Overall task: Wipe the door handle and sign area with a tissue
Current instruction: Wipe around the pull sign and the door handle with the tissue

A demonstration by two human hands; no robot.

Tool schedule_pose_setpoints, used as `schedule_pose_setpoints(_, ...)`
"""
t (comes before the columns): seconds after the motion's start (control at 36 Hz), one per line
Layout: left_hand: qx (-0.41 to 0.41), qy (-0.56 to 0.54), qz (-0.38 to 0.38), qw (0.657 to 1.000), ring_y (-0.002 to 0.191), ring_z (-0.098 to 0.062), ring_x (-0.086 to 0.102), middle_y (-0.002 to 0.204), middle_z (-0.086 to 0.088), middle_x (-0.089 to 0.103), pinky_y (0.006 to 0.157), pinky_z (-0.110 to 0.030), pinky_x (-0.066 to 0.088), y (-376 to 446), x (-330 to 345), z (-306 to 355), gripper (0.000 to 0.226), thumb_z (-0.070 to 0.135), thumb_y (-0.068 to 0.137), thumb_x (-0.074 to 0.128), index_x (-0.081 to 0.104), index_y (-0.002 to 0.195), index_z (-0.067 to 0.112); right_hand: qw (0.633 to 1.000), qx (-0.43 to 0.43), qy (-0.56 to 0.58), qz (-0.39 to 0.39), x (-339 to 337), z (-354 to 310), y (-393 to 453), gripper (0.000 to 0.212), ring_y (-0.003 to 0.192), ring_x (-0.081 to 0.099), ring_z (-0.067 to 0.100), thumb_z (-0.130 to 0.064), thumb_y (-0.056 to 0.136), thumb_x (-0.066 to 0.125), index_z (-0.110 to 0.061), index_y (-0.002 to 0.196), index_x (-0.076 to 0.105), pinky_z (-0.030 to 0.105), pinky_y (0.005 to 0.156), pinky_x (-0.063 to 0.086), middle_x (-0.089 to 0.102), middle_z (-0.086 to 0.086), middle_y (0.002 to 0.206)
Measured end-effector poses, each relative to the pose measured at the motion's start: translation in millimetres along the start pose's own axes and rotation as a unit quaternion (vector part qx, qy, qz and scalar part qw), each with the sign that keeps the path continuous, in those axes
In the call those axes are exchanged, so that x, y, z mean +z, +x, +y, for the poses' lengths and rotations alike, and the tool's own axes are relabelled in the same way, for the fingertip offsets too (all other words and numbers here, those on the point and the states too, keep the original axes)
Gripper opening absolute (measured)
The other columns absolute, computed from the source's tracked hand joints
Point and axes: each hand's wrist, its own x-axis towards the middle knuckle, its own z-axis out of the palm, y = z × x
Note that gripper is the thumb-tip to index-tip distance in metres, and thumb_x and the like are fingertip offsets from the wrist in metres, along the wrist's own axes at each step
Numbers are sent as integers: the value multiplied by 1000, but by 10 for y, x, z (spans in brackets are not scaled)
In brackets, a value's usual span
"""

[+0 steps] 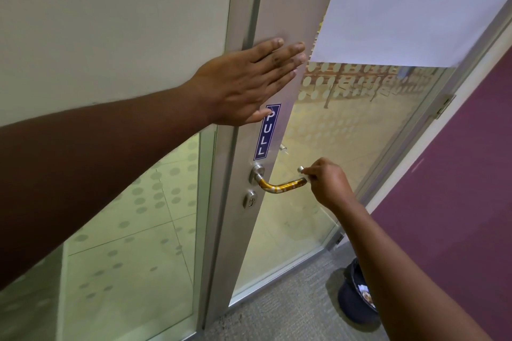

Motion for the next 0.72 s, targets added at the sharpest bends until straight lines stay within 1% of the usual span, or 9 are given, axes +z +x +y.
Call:
schedule_pose_setpoints(0.14,-2,0,9,1000,157,-41,-2,167,-29,-3,129,-49,11,-7,-1,5,83,54,100,-6,-3,159,-6,1000,-14,-12,15,84,-43,-101,22,83,57,17,-12,94,64,-14,114,74,26,69,44,58,1,99)
schedule_pose_setpoints(0.19,-2,3,10,1000,157,-41,-2,167,-30,-4,129,-48,11,-5,3,8,83,54,101,-6,-4,158,-6,998,6,57,10,67,2,-111,19,82,62,19,-14,91,68,-16,108,77,30,71,51,64,3,97)
schedule_pose_setpoints(0.22,-4,1,8,1000,157,-41,-2,167,-30,-4,129,-48,11,-4,-2,9,83,54,101,-6,-5,158,-6,989,42,141,10,60,45,-113,15,81,65,19,-16,89,71,-18,103,78,30,72,55,68,3,95)
schedule_pose_setpoints(0.25,-4,0,6,1000,157,-41,-3,167,-30,-4,129,-49,11,-2,-7,10,83,54,101,-5,-5,157,-7,960,93,262,15,58,88,-125,12,81,69,19,-16,88,73,-21,97,79,29,72,58,71,4,93)
schedule_pose_setpoints(0.33,-3,7,8,1000,157,-41,-1,167,-29,-2,129,-48,11,1,-2,14,82,54,101,-5,-6,157,-7,795,239,554,68,153,240,-158,24,88,70,24,4,92,60,-12,93,78,24,71,59,74,12,99)
schedule_pose_setpoints(0.39,-1,14,15,1000,157,-41,0,167,-29,-1,129,-48,11,-3,14,14,82,54,101,-6,-7,155,-7,680,315,657,80,271,331,-168,25,87,69,23,11,94,49,3,104,70,24,69,58,71,18,104)
schedule_pose_setpoints(0.44,3,14,21,1000,157,-41,1,167,-28,-1,129,-48,10,-4,34,15,82,53,101,-6,-7,155,-7,591,357,721,58,406,345,-190,25,81,68,20,10,97,44,5,109,65,25,65,59,70,18,100)
schedule_pose_setpoints(0.58,2,2,8,1000,157,-42,-1,167,-30,-2,129,-49,11,4,62,28,82,53,101,-6,-5,157,-7,478,388,788,11,717,224,-220,27,75,67,18,5,100,38,-3,112,61,25,62,58,67,17,90)
schedule_pose_setpoints(0.72,11,-4,8,1000,157,-43,1,166,-31,1,129,-50,11,1,92,35,81,53,103,-3,-2,157,-8,418,365,832,-1,774,81,-111,27,75,59,13,2,100,39,-7,114,61,20,57,52,71,12,99)
